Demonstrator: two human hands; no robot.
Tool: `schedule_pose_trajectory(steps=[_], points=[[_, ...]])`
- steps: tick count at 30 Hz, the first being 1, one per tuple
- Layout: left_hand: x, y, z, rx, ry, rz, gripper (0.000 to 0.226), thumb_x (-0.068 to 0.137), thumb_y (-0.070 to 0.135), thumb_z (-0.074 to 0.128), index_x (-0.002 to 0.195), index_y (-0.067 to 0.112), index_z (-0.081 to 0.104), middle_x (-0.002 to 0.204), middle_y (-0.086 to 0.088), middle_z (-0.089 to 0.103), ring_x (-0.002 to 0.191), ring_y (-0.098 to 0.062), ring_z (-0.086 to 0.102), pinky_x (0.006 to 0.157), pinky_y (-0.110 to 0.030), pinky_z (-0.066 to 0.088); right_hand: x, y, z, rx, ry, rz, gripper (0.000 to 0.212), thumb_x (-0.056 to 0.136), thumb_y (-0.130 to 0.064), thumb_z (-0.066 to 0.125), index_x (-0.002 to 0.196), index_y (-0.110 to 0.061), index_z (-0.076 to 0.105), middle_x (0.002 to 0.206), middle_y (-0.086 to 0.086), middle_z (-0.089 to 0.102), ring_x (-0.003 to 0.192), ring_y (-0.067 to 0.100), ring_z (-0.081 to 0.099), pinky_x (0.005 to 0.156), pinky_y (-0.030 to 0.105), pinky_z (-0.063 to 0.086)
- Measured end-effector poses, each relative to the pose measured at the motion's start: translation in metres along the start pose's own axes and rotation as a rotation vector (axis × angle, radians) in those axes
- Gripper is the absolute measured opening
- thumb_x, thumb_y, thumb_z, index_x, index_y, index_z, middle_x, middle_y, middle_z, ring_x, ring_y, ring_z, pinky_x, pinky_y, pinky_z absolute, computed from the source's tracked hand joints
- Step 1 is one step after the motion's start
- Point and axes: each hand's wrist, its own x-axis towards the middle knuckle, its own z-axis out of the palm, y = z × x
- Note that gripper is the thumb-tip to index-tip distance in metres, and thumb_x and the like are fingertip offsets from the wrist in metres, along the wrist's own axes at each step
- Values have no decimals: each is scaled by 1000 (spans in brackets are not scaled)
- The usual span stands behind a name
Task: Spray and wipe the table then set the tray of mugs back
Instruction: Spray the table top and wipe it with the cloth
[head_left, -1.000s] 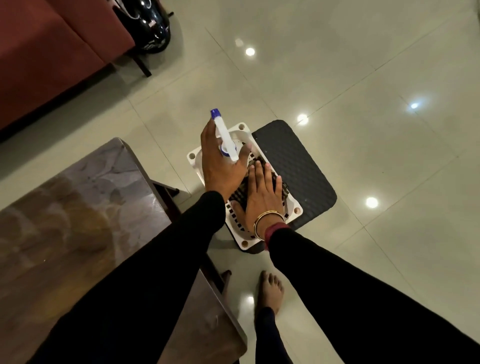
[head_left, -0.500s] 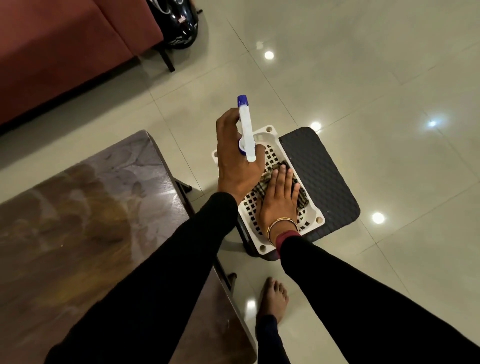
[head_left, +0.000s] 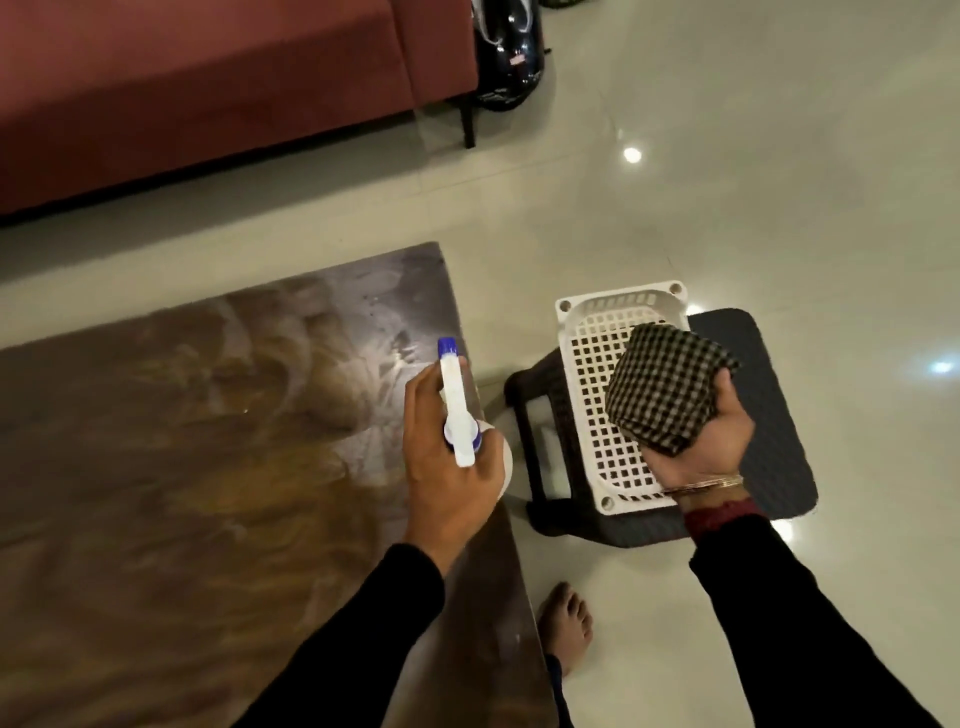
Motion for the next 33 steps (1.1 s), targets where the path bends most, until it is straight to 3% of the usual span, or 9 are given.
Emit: schedule_pose_trajectory(steps=[5, 8, 11, 15, 18, 21, 26, 29, 33], points=[[-19, -21, -48, 49, -43, -195, 56, 74, -1, 68, 126, 15, 57, 115, 0, 58, 104, -13, 59, 89, -10, 43, -24, 57, 64, -87, -192, 91, 78, 100, -56, 51, 160, -8, 37, 165, 21, 35, 150, 40, 39, 123, 64, 26], [-23, -32, -77, 100, -52, -268, 42, 74, 0, 72, 107, 21, 58, 96, 6, 53, 88, -8, 55, 77, -11, 41, -32, 92, 101, -252, -197, 125, 79, 85, -35, 79, 152, -5, 49, 158, 22, 45, 140, 39, 50, 117, 60, 40], [-21, -40, -96, 128, -73, -295, 36, 72, 0, 70, 94, 23, 55, 85, 6, 53, 76, -8, 53, 69, -13, 39, -28, 122, 119, -328, -138, 120, 50, 99, -23, 61, 146, -5, 57, 151, 22, 55, 141, 41, 51, 117, 59, 42], [-11, -54, -113, 155, -128, -396, 24, 69, 4, 68, 85, 18, 57, 76, 0, 58, 70, -20, 57, 62, -31, 47, -22, 141, 129, -377, -39, -91, 66, 80, -29, 77, 140, -7, 62, 140, 19, 65, 133, 41, 60, 113, 59, 47], [-5, -62, -126, 133, -172, -450, 22, 69, 4, 67, 79, 21, 58, 70, 0, 59, 63, -16, 56, 57, -27, 44, -26, 151, 139, -713, -26, -346, 50, 89, -24, 71, 137, -10, 64, 135, 9, 68, 131, 30, 61, 117, 47, 45], [-4, -70, -139, 124, -207, -404, 22, 66, 7, 66, 84, 17, 58, 75, -3, 58, 63, -16, 53, 58, -33, 46, -11, 177, 153, -1152, -156, -620, 61, 94, -32, 56, 151, -10, 50, 149, 7, 59, 139, 22, 53, 119, 36, 41], [-17, -75, -157, 88, -215, -303, 21, 66, 8, 64, 85, 11, 54, 75, -1, 52, 67, -18, 51, 62, -43, 45, 60, 238, 194, -2154, -257, -653, 83, 96, -48, 46, 167, -23, 11, 176, 6, 6, 162, 34, 2, 125, 70, 7], [-23, -84, -164, 81, -211, -331, 23, 66, 9, 65, 87, 10, 56, 79, -2, 54, 69, -19, 53, 64, -44, 46, 78, 266, 229, -2298, -277, -716, 79, 100, -69, 23, 167, -30, 7, 176, 5, -2, 161, 36, -6, 126, 66, -2], [-25, -87, -172, 68, -218, -416, 29, 66, 7, 69, 87, 23, 57, 83, 3, 57, 75, -14, 57, 65, -38, 51, 37, 279, 198, -2428, -763, -832, 78, 99, -76, 14, 166, -39, 5, 176, -1, -5, 162, 29, -2, 124, 68, 4]])
